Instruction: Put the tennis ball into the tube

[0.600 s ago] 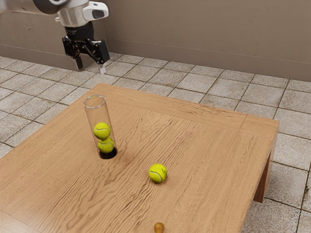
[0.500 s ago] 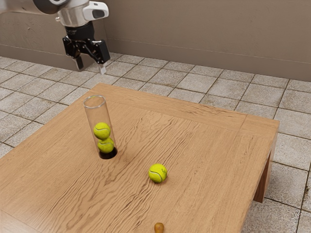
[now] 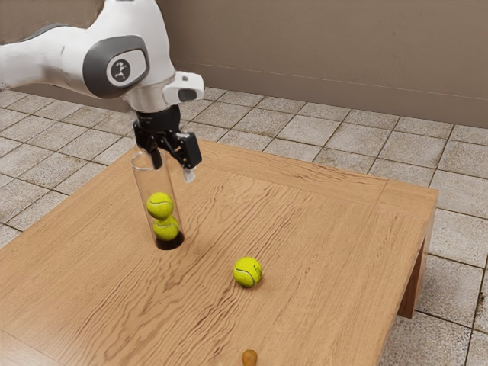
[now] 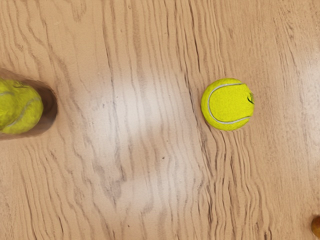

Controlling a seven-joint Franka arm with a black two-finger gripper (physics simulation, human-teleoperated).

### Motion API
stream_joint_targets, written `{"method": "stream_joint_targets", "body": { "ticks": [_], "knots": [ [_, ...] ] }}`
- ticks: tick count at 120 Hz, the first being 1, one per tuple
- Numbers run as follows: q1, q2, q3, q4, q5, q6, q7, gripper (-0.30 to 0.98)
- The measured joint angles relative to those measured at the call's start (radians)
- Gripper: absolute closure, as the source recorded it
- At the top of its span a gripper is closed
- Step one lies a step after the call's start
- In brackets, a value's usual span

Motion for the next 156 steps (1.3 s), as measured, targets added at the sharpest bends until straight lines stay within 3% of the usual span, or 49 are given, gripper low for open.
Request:
{"method": "stream_joint_targets", "body": {
  "ticks": [29, 69, 156],
  "knots": [
    [0.001, 0.043, -0.035, -0.159, -0.035, 0.199, -0.012, 0.0],
    [-0.005, 0.231, -0.058, -0.184, -0.107, 0.428, -0.016, 0.0],
    [-0.047, 0.463, -0.064, -0.079, -0.124, 0.523, -0.024, 0.0]
  ]
}}
